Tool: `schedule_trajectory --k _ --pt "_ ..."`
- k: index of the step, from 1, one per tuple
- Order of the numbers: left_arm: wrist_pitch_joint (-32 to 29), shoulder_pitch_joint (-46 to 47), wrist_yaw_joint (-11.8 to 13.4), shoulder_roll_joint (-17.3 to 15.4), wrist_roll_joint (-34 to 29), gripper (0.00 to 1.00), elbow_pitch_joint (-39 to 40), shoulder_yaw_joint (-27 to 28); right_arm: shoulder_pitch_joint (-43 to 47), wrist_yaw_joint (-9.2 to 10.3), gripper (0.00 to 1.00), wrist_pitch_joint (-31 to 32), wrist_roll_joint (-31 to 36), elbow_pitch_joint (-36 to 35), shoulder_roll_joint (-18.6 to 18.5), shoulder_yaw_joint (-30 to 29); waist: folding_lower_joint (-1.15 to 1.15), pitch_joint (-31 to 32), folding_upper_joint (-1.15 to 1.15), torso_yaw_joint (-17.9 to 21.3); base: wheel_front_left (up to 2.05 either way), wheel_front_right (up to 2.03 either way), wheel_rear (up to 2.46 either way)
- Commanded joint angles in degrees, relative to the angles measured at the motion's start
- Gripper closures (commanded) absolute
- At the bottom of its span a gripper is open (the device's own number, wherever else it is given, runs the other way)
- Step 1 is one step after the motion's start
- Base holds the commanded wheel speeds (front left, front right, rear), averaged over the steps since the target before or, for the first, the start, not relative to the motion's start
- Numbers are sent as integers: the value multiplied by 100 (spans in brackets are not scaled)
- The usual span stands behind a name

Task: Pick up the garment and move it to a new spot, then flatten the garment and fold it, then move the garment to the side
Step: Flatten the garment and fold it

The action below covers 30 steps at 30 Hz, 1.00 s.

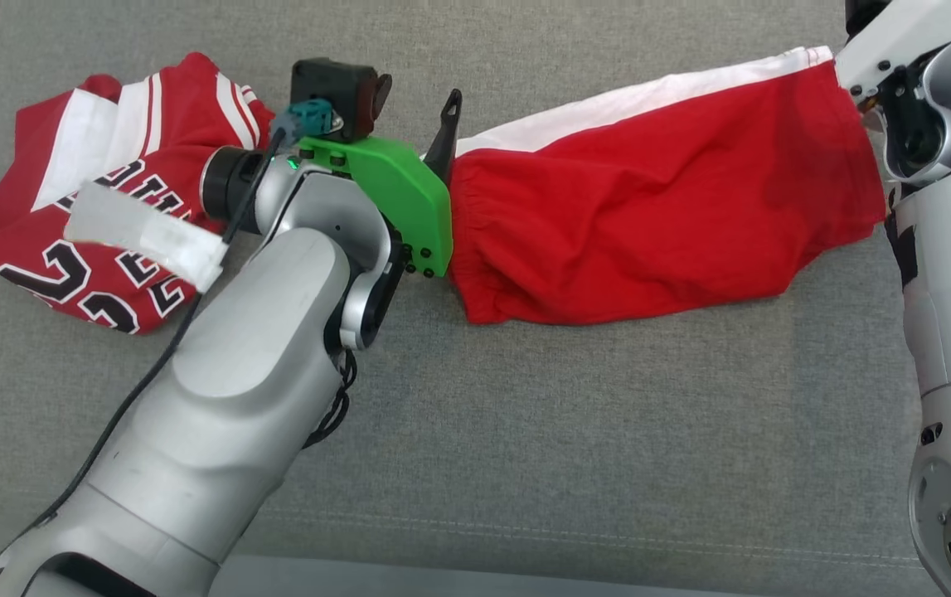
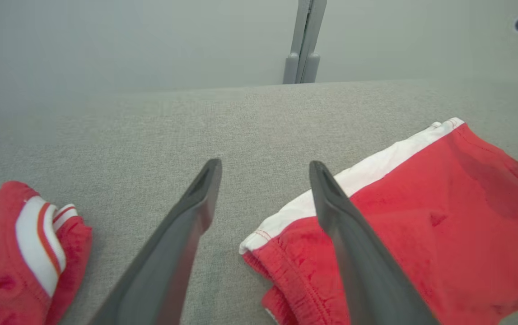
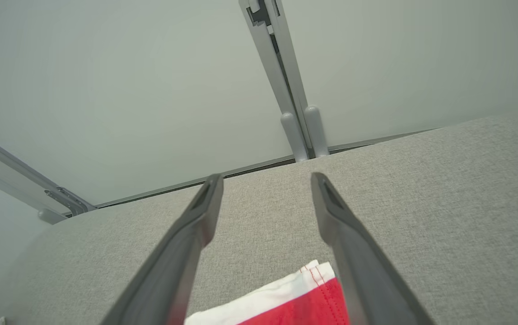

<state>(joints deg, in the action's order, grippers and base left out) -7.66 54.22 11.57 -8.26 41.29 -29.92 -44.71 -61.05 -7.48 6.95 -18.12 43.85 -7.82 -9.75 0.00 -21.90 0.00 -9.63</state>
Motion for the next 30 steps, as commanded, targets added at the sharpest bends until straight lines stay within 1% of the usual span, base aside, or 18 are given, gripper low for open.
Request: schedule_trajectory --k 1,8,10,11,12,14,17,22,26,30 --pt "269 -176 0 -40 38 0 57 104 140 -2 0 -93 -58 36 -46 8 0 207 0 41 0 0 0" --pt "1373 -855 167 101 472 0 330 743 568 -2 0 -439 -73 193 -57 -19 0 683 0 99 0 0 0" --pt "1627 -1145 108 132 618 0 455 875 711 -2 0 -507 -118 294 -68 -41 0 820 0 93 0 0 0" --pt "1627 -1145 108 132 618 0 455 875 711 -2 0 -507 -118 294 -68 -41 0 820 0 93 0 0 0" --pt "1863 -1423 65 126 724 0 591 985 864 -2 0 -560 -171 402 -56 -55 0 959 0 89 0 0 0" --pt "2040 -1707 61 85 788 0 736 1116 992 -1 0 -600 -208 503 -63 -78 0 1076 0 75 0 0 0" --pt "2197 -2150 50 36 829 0 993 1318 1151 -2 0 -660 -291 628 -89 -114 0 1215 0 54 0 0 0" --pt "2285 -2907 -88 -47 696 0 1467 1700 1357 -2 0 -714 -382 838 -141 -151 0 1347 0 39 0 0 0" --pt "2283 -3515 -264 -46 503 0 1775 1993 1476 -2 0 -639 -389 1037 -188 -75 0 1357 0 33 0 0 0" --pt "2285 -4081 -529 24 373 0 2037 2288 1546 -1 0 -523 -447 1266 -251 -58 0 1341 0 13 0 0 0"
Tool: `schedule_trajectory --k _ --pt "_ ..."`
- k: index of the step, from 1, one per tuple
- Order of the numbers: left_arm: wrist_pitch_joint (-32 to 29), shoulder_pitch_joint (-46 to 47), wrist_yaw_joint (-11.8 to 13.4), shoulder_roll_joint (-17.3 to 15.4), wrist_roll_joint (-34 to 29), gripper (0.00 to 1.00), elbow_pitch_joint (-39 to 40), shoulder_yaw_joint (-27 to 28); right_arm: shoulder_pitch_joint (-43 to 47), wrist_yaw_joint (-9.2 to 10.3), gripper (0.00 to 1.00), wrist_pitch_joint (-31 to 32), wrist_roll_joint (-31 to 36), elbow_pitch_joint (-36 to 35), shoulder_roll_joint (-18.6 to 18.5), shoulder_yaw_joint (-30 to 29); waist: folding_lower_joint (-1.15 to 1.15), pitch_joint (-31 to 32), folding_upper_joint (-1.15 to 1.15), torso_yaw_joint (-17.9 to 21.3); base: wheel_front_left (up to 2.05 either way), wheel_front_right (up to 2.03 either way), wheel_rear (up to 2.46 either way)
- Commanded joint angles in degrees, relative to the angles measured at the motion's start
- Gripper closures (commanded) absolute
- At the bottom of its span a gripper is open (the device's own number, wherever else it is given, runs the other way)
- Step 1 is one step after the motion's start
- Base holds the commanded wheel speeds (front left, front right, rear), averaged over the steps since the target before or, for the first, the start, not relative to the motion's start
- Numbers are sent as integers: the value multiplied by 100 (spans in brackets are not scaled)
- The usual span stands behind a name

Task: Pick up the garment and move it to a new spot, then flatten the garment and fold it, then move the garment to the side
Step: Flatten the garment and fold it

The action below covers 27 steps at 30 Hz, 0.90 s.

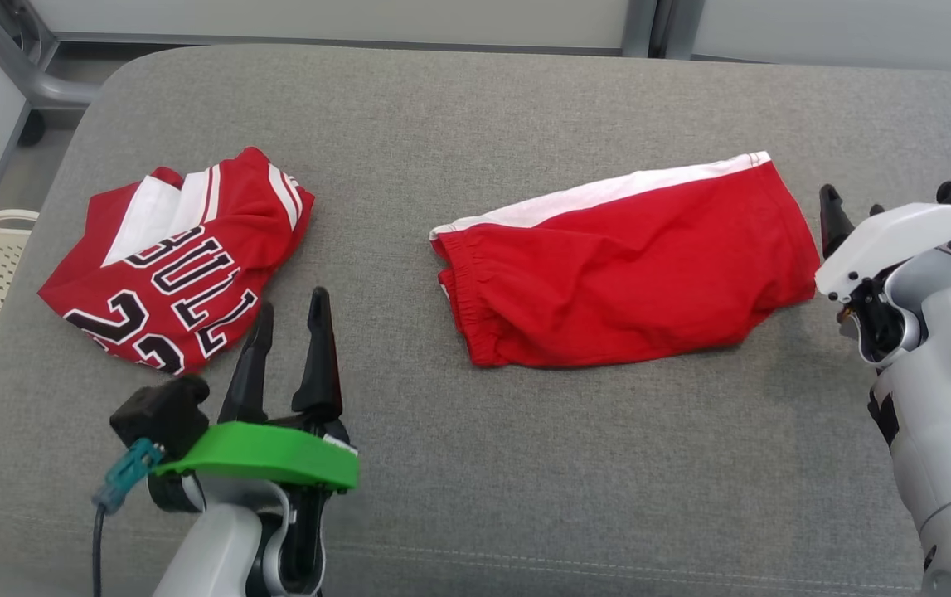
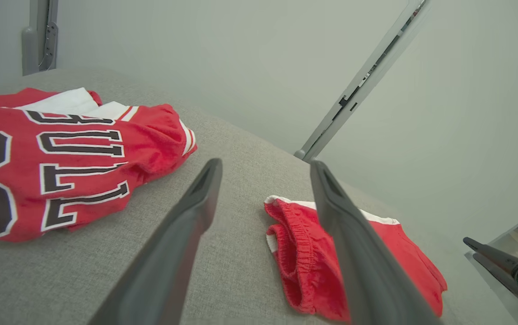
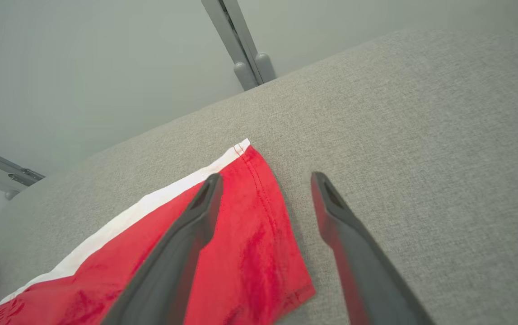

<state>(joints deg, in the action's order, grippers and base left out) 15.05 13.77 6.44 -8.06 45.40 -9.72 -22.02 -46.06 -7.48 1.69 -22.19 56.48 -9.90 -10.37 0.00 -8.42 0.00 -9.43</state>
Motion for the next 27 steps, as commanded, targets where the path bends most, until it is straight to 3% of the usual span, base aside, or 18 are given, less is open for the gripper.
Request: schedule_trajectory --k 1,11,27 --pt "13 -160 -77 10 -109 0 73 92 56 -2 0 26 -59 52 -62 5 0 -17 0 -21 0 0 0" --pt "14 -789 -487 -113 -503 0 80 282 65 -2 0 299 -64 637 -220 -75 0 -99 0 -145 0 0 0" --pt "-165 -632 -295 -380 -869 0 332 73 -239 -2 0 393 -15 1309 -289 -329 0 -338 0 -324 0 0 0"
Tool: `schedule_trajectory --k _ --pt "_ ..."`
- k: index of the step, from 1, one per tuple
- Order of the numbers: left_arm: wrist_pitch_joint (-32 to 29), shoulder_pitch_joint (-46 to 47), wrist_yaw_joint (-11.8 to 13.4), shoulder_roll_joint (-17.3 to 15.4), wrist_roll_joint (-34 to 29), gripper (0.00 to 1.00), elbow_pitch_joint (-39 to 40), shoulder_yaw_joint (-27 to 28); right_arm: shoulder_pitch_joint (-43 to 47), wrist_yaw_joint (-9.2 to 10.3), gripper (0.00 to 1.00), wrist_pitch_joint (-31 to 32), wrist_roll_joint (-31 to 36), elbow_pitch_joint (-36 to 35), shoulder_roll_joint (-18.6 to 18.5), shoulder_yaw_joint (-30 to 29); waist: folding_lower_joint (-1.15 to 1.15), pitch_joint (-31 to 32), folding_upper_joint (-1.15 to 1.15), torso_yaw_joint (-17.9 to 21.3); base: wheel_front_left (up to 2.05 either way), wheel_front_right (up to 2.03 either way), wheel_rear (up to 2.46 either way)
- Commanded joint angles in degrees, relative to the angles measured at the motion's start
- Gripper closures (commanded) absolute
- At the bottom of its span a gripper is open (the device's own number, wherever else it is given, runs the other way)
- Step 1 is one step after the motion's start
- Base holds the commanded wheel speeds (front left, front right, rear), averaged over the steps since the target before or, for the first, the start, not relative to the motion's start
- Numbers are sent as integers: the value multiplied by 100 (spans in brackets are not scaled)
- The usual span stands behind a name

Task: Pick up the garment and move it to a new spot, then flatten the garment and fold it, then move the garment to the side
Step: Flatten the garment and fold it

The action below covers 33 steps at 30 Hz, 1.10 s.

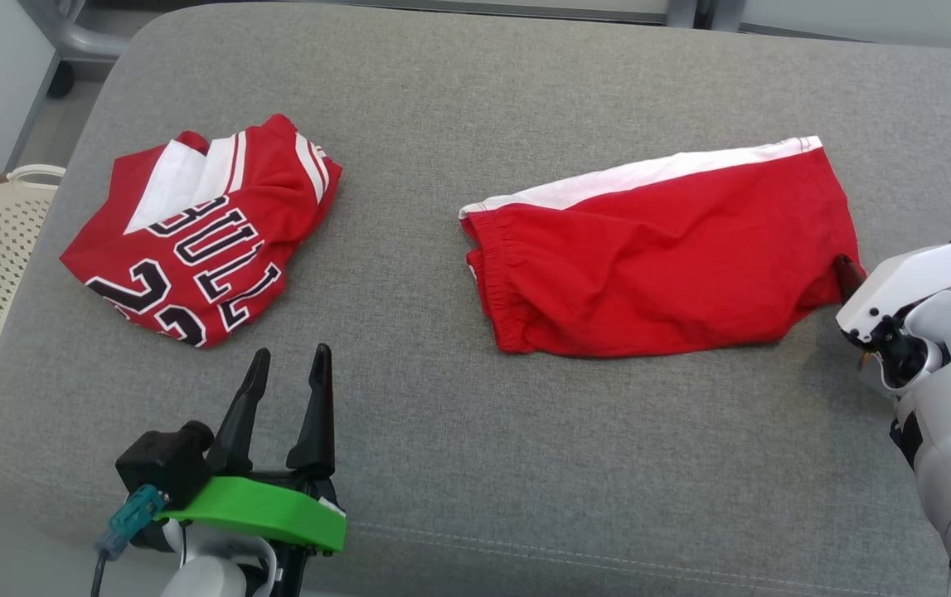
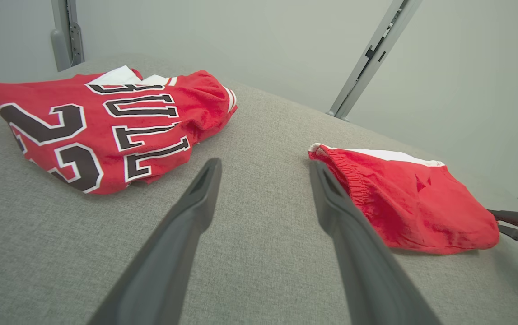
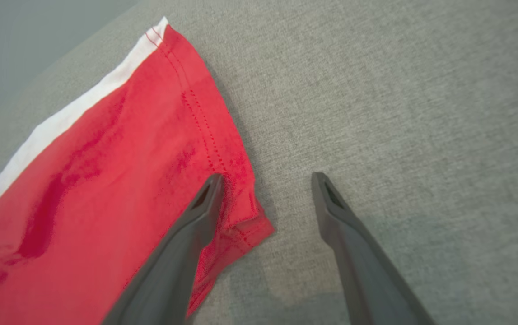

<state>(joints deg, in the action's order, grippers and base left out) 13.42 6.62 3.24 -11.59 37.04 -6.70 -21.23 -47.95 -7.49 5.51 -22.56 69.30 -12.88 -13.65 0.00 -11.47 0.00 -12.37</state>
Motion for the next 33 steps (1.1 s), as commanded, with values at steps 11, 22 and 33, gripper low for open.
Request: schedule_trajectory --k 11,22,33 --pt "-93 101 89 -27 -26 0 124 -82 -70 0 76 438 252 414 52 -78 0 -96 0 -137 0 0 0" --pt "-99 58 122 -26 30 0 57 -124 -118 5 100 617 578 482 76 -236 0 22 0 -72 0 0 0" --pt "-109 26 133 -1 82 0 -4 -173 -117 4 100 551 711 467 162 -370 0 226 0 -43 0 0 0"
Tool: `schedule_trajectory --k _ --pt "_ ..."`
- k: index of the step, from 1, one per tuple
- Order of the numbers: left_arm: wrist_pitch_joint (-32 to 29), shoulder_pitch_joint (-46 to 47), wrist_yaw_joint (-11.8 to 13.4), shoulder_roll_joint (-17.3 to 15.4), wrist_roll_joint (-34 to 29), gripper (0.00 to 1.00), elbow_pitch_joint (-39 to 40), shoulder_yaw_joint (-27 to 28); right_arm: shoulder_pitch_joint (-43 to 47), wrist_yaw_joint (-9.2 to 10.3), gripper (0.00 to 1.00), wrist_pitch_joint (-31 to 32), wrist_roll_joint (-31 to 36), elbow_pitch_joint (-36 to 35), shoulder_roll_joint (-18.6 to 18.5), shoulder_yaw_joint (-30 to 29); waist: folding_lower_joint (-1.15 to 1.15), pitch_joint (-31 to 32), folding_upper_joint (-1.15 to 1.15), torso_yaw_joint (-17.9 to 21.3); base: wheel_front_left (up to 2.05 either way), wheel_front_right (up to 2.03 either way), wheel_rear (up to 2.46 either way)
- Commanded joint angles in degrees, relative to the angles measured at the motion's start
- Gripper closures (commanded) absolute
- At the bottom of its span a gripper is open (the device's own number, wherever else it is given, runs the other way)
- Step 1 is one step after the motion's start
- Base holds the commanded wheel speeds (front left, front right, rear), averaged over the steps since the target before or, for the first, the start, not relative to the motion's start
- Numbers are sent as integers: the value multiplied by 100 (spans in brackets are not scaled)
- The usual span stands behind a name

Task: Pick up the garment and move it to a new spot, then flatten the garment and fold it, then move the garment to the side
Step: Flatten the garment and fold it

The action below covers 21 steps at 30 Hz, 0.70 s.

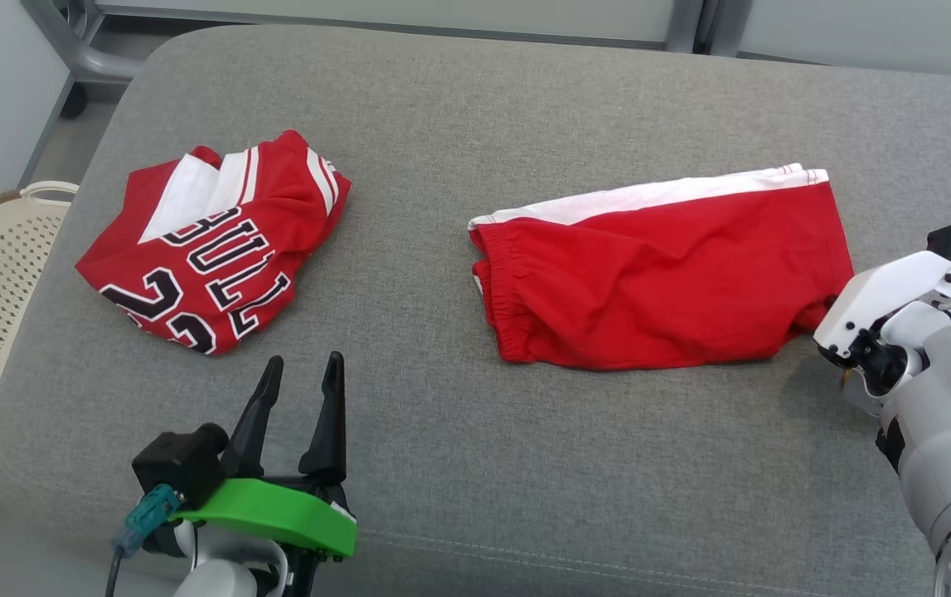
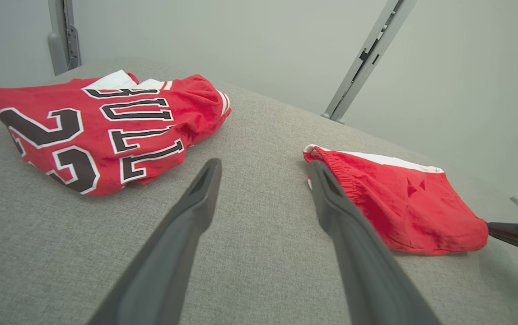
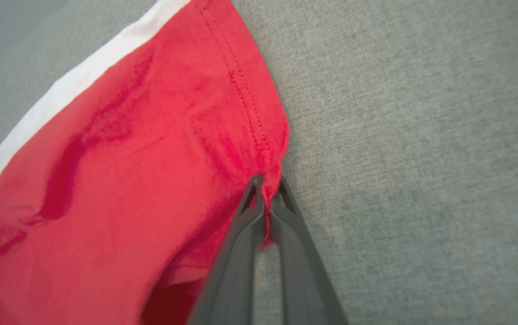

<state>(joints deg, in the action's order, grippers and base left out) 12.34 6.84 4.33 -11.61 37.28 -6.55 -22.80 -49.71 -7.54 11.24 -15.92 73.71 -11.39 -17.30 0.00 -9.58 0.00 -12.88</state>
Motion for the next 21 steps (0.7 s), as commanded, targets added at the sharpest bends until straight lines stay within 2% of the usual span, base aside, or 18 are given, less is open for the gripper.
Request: schedule_trajectory --k 1,14,15,16,17,18,21 --pt "-3 -2 21 7 59 0 -26 -26 59 10 100 -12 51 25 33 -12 0 61 0 12 0 0 0" --pt "20 -177 19 13 112 0 -59 -53 278 9 100 171 -133 -62 114 61 0 367 0 206 0 0 0" --pt "20 -172 17 -4 128 0 -34 -54 279 9 79 76 -159 -141 81 76 0 367 0 248 0 0 0" --pt "14 -161 6 -10 131 0 -20 -60 270 9 51 44 -145 -179 72 94 0 359 0 260 0 0 0" --pt "7 -150 0 -14 130 0 -17 -66 278 9 47 31 -126 -195 90 126 0 351 0 271 0 0 0" --pt "5 -138 1 -16 129 0 -14 -66 286 9 0 5 -150 -205 97 110 0 337 0 281 0 0 0" --pt "-6 -89 -15 -18 129 0 -2 -91 261 9 0 -7 -170 -236 126 122 0 292 0 287 0 0 0"
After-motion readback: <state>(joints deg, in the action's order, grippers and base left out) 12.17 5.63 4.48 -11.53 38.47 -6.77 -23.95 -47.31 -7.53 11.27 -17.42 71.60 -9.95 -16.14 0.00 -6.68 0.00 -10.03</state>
